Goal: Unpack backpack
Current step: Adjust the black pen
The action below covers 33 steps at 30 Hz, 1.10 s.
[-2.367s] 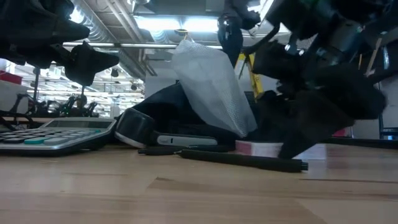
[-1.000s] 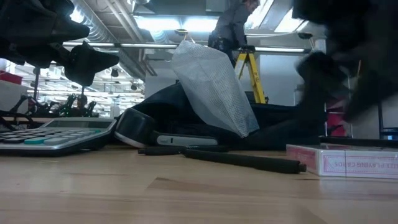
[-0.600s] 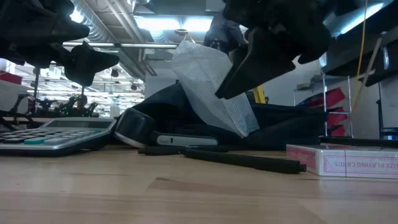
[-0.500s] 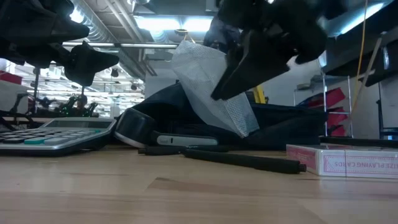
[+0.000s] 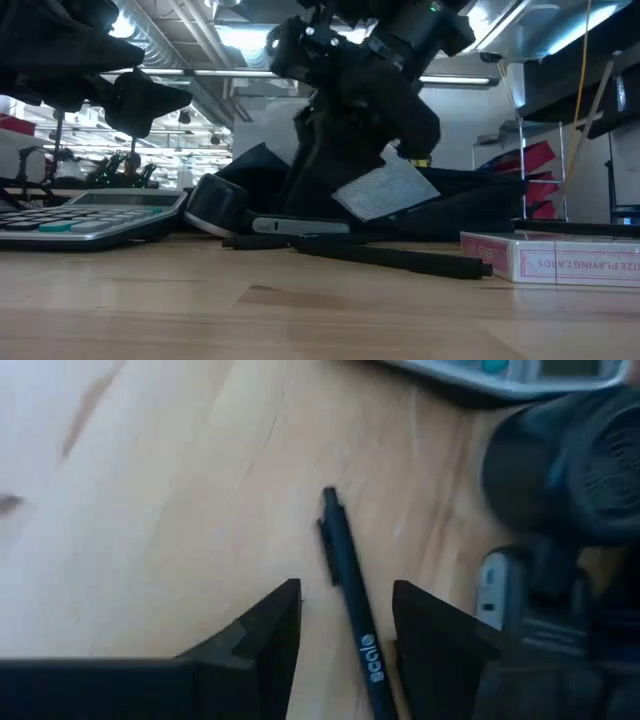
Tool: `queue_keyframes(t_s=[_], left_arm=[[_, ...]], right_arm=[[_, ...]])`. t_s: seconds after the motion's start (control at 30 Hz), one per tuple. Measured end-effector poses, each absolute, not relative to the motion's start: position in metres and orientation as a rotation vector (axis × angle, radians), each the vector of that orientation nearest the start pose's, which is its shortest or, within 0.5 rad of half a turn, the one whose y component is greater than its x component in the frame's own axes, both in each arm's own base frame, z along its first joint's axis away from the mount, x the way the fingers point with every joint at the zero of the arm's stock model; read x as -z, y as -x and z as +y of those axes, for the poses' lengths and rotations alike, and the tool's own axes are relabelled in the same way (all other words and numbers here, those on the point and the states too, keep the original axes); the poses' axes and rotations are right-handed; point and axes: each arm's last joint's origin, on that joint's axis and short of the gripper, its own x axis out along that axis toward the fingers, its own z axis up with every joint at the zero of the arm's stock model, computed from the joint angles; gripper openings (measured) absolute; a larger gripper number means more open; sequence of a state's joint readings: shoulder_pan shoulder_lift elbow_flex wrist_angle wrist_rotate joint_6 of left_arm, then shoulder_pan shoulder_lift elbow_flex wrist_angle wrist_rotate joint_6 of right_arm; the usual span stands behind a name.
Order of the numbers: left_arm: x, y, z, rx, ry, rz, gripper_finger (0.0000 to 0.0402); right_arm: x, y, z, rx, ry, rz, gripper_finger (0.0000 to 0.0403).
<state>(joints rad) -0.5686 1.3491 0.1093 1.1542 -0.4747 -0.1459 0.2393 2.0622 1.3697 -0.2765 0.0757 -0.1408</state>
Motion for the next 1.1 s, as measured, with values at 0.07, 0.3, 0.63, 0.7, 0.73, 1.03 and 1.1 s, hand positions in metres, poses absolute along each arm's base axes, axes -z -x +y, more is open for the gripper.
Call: queue_keyframes(t_s=[0.07,0.3,0.63,0.7,0.73,1.03,1.1], left_arm=[[-0.141,-0.168,-0.092,0.088,0.104,0.081,0.0310],[-0.139,-0.168,-0.093,0.102,0.099,0.096,0.0310],[-0.139,-0.168,-0.093,0.102,0.088,0.095,0.0310],[-0.139,-0.168,-0.093,0.103,0.084,0.095,0.0310],[-0.139,-0.168,-0.093,0.103,0.083,0.095,0.0310],[-0.139,-0.168,-0.093,0.103,0.083,0.095,0.0310],[-0.139,-0.168,-0.093,0.103,0.084,0.095,0.0310]], right_arm=[[-0.144,-0.415,0.097,-0.222,0.288,0.966,0.0143],[-0.141,-0.414,0.094,-0.215,0.297,0.993,0.0143],[-0.139,-0.413,0.080,-0.227,0.285,1.046,0.0107],[-0.138,-0.413,0.081,-0.243,0.287,1.049,0.0087],[-0.138,-0.413,0.081,-0.244,0.288,1.046,0.0078],[-0.133,-0.413,0.081,-0.253,0.316,1.054,0.0061],[-0.130,-0.414,0.081,-0.254,0.316,1.060,0.0061]])
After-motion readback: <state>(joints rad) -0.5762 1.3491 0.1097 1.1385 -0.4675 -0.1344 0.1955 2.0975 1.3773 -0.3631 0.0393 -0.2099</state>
